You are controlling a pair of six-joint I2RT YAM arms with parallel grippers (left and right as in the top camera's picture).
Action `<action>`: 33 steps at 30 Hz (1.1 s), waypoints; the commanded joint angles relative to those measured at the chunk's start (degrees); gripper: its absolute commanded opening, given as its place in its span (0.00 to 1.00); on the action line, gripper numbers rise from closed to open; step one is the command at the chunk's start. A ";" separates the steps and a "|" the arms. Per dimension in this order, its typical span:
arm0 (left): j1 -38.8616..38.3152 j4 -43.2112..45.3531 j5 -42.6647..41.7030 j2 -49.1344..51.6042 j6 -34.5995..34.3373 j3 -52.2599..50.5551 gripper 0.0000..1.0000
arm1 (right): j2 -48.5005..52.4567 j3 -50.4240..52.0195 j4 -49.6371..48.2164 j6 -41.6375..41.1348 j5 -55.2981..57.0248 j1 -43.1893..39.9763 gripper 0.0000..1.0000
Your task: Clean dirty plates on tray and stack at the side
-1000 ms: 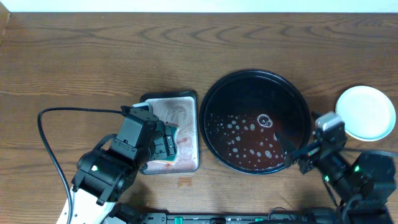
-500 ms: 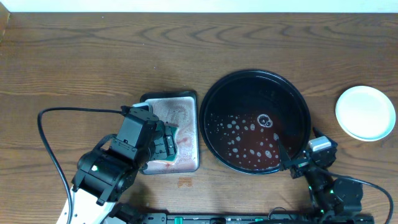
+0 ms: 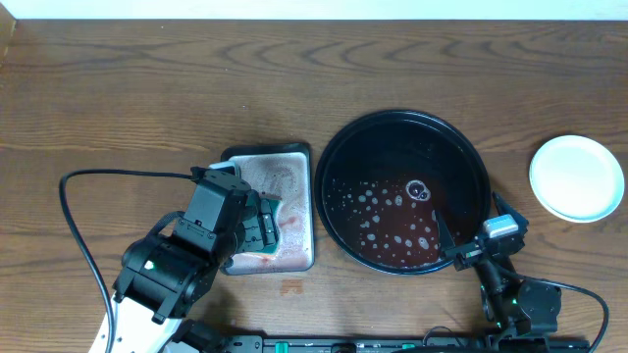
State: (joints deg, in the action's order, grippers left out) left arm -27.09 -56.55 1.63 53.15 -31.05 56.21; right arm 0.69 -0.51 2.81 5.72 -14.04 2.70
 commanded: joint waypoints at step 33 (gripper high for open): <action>7.87 6.58 1.75 -10.34 0.63 -5.09 0.84 | -0.42 0.20 0.15 0.79 0.48 -0.02 0.99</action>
State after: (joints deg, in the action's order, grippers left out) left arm -23.18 -52.51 2.04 46.19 -31.05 53.93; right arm 0.69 -0.51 2.90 5.74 -14.04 2.70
